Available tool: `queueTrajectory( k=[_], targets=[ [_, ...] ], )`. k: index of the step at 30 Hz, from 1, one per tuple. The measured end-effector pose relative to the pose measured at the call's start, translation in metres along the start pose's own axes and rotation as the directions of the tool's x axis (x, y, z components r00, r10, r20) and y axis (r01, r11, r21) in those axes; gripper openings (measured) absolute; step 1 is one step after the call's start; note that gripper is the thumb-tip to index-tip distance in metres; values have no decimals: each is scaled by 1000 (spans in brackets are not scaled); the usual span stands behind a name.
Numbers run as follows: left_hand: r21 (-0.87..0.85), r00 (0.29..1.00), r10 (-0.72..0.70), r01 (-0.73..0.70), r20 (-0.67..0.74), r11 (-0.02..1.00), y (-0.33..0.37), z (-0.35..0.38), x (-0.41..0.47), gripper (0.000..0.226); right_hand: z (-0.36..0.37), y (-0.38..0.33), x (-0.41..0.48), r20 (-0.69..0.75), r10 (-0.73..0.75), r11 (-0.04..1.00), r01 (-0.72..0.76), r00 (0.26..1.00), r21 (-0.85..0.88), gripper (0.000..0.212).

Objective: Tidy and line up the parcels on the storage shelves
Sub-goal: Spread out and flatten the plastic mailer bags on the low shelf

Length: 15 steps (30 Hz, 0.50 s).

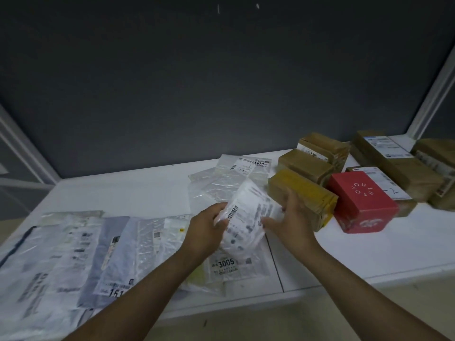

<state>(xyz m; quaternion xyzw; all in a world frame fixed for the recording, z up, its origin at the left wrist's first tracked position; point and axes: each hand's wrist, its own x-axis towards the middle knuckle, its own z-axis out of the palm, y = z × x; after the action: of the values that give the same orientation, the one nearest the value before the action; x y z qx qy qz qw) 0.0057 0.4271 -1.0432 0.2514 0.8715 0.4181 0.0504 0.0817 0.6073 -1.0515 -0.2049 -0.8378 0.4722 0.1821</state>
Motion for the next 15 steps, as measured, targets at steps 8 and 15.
queueTrajectory(
  k=[8,15],
  targets=[
    [-99,992,23,-36,-125,994,10,-9,4,44,0,-3,2,223,-134,985,154,965,-75,12],
    [293,982,-150,110,117,950,-36,9,3,79,1,41,1,111,180,984,-181,977,-6,13]
  ],
)
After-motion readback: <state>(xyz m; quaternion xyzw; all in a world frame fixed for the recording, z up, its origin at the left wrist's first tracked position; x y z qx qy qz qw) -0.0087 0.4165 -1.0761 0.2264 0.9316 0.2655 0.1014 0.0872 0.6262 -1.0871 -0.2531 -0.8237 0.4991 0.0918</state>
